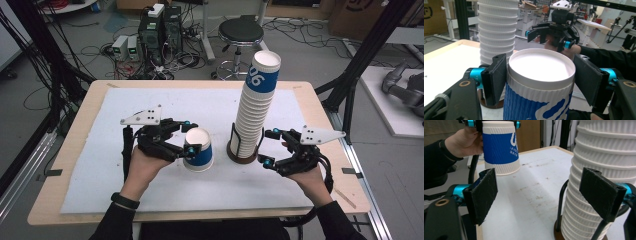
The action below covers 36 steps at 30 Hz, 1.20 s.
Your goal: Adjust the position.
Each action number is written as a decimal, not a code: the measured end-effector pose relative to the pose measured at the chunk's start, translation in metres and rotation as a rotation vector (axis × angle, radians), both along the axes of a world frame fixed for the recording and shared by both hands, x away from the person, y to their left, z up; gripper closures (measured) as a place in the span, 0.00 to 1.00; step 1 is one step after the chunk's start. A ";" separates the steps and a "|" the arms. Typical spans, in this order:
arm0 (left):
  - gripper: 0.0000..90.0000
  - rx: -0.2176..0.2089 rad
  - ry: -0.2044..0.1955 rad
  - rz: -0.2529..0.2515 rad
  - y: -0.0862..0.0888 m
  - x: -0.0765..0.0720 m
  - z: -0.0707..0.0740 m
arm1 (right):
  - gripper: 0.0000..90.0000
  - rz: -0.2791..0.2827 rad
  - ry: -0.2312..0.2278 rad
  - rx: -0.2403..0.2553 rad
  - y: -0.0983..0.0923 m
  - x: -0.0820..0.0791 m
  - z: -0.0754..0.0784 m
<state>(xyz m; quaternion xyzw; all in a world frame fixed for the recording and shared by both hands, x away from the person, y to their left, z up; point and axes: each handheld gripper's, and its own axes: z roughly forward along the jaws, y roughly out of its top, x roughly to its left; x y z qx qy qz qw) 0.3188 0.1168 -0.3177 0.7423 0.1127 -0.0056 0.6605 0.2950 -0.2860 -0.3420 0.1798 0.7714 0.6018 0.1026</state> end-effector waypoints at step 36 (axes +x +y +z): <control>0.33 -0.025 -0.018 -0.075 -0.048 -0.016 -0.003 | 0.17 0.171 0.082 -0.042 0.055 -0.009 -0.013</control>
